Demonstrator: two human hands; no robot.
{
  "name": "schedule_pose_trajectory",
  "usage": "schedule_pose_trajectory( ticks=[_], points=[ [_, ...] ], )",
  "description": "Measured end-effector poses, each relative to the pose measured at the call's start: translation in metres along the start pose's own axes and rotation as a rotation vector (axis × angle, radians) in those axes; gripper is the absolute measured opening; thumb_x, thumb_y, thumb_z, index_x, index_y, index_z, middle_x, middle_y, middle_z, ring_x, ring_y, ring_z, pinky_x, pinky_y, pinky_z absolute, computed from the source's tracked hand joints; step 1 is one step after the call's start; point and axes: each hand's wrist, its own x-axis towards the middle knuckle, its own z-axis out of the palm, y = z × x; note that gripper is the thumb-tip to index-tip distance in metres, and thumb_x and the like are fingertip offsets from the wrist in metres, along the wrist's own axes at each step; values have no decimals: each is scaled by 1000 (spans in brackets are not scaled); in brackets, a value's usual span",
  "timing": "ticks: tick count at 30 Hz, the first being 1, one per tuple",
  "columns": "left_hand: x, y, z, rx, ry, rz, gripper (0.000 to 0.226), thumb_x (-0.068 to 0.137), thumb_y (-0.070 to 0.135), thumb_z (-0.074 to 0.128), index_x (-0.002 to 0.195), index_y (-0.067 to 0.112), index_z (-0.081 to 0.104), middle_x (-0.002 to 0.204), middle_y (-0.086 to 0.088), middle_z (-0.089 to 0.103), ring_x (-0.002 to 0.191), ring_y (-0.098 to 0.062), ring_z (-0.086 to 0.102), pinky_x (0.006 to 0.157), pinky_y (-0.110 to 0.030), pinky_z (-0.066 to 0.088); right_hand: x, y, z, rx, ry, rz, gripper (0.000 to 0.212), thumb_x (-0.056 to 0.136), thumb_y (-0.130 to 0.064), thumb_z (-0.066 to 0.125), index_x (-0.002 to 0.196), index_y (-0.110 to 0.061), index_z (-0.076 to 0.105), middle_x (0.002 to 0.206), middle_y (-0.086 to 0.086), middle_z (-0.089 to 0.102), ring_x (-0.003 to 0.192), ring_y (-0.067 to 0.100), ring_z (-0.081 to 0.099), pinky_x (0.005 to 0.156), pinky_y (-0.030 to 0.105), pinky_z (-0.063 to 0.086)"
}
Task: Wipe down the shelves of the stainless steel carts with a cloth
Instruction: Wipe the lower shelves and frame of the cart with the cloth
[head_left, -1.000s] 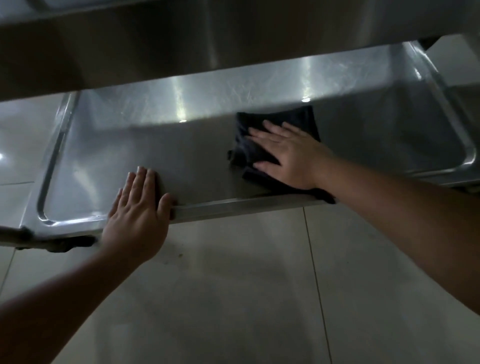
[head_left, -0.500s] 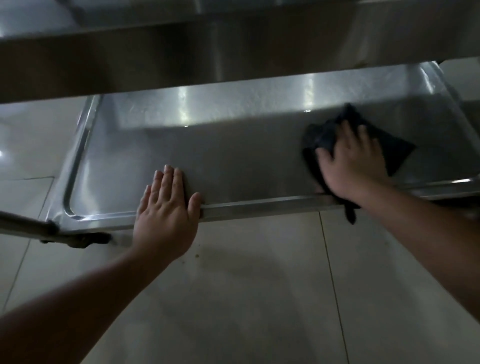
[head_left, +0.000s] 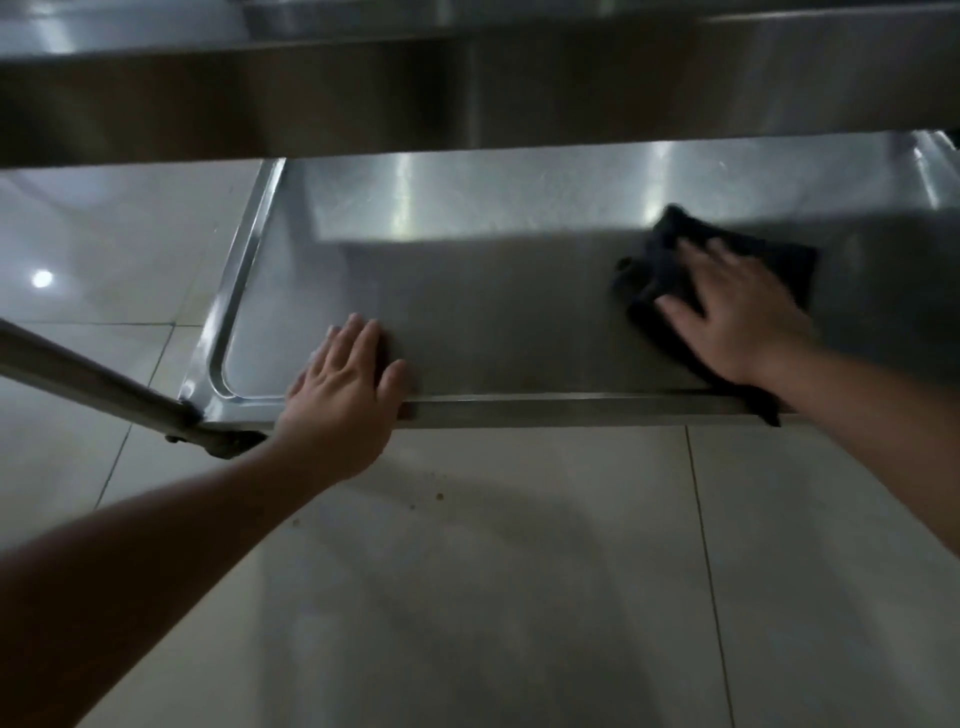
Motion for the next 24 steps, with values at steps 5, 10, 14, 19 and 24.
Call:
schedule_pose_trajectory(
  ticks=[5, 10, 14, 19, 24],
  points=[
    [-6, -39, 4, 77, 46, -71, 83, 99, 73, 6, 168, 29, -6, 176, 7, -14, 159, -9, -19, 127, -36, -8, 33, 60, -3, 44, 42, 602, 90, 91, -67, 15, 163, -15, 23, 173, 3, 19, 159, 32, 13, 127, 55, 12],
    [-8, -38, 14, 105, 133, -63, 82, 101, 72, 2, 169, 26, -1, 177, 5, -10, 159, -9, -19, 126, -32, -11, 90, -25, 9, 59, -6, 531, 84, 94, -65, 18, 165, -19, 20, 174, -5, 12, 160, 30, 7, 127, 52, 6],
    [-8, -37, 15, 118, 153, -75, 83, 100, 72, -2, 169, 26, 0, 177, 5, -8, 159, -10, -17, 127, -33, -10, 113, -132, 14, 36, -84, 159, 82, 99, -63, 21, 165, -16, 16, 174, -1, 10, 160, 29, 5, 128, 51, 5],
    [-9, -36, 12, 80, 144, -78, 77, 103, 67, 1, 169, 27, 1, 177, 5, -8, 160, -9, -15, 128, -34, -8, 55, -207, 28, -33, -202, -407, 85, 95, -72, 15, 167, -25, 9, 174, -12, 4, 160, 15, -4, 129, 42, -2],
    [-9, -37, 9, 53, 121, -77, 79, 101, 69, -4, 169, 28, -2, 176, 7, -11, 160, -10, -17, 129, -36, -6, -16, -98, 19, -26, -157, -600, 76, 99, -65, 31, 165, -30, 19, 168, -18, 13, 159, 8, 3, 129, 34, 1]
  ],
)
